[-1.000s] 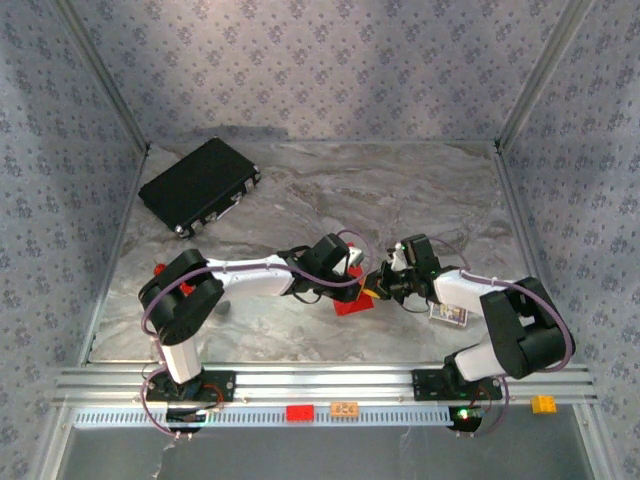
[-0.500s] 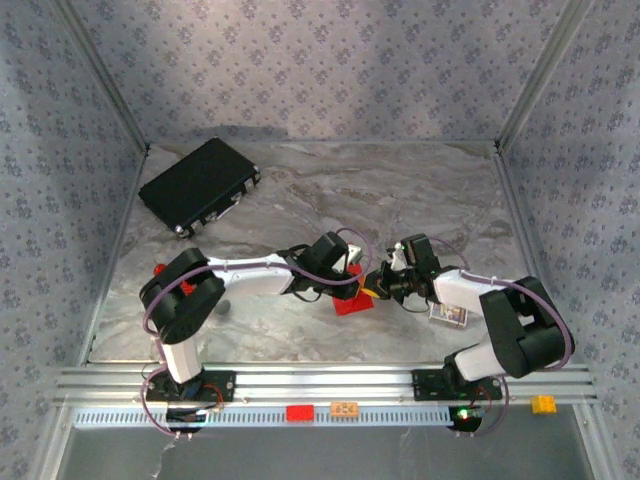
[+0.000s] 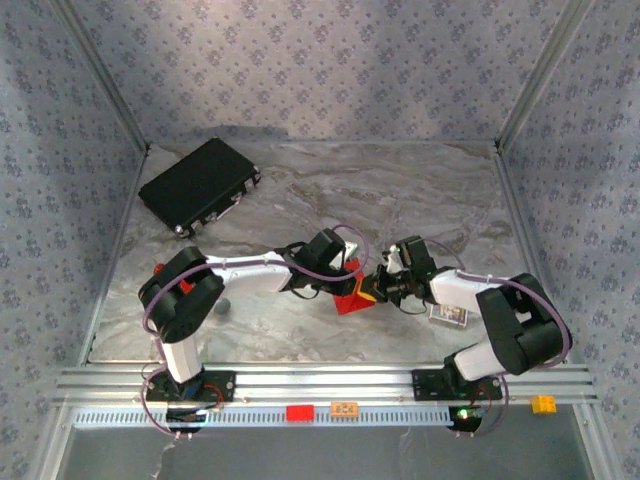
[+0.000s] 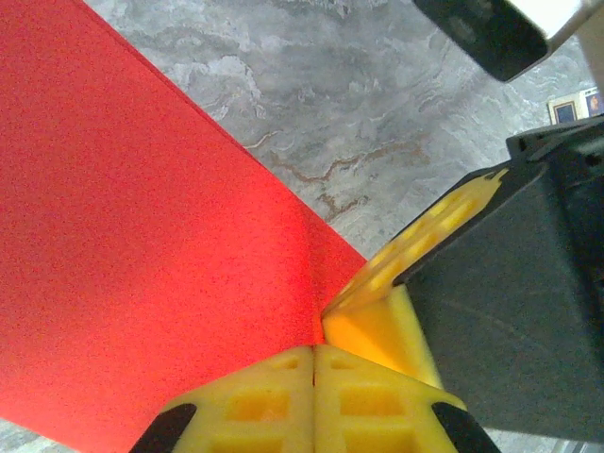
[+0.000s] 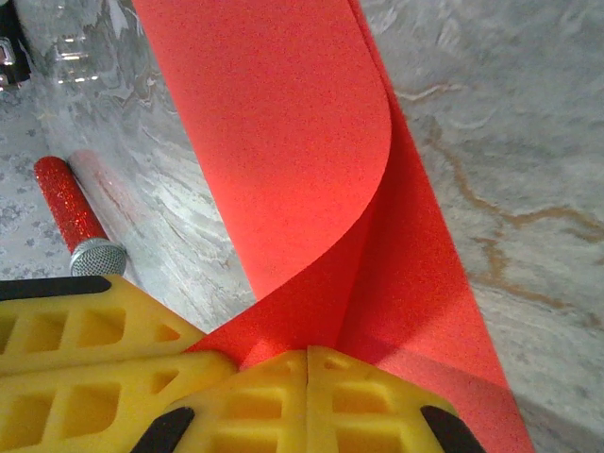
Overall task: Fold a paper plane with a square sheet of paper (pick it up from the middle)
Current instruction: Fold the triangle a second time at the center of the table.
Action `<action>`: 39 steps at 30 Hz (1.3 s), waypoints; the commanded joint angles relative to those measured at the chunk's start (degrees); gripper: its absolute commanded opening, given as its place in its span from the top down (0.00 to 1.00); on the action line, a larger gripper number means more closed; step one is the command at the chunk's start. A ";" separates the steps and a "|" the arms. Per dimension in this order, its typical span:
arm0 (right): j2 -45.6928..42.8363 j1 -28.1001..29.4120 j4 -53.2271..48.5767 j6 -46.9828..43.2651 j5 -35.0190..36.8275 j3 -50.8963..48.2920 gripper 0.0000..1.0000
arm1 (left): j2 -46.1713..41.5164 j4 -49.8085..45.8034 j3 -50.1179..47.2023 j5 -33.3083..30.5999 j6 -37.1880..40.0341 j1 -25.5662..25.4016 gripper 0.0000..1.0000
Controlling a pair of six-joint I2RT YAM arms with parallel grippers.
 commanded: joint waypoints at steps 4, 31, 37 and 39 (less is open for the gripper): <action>2.12 0.68 2.69 1.51 -1.28 1.60 0.94 | -0.50 1.19 -1.17 1.61 -1.06 0.25 0.89; 2.40 0.04 3.40 1.75 -1.87 1.08 0.94 | -0.67 8.09 -4.26 0.15 -4.93 1.13 0.79; 2.42 -0.16 3.32 1.70 -1.88 1.06 0.94 | -0.67 8.64 -4.53 -0.04 -4.98 1.22 0.80; 2.45 -0.15 3.40 1.80 -1.87 1.04 0.94 | -0.68 8.49 -4.39 0.16 -4.76 1.18 0.85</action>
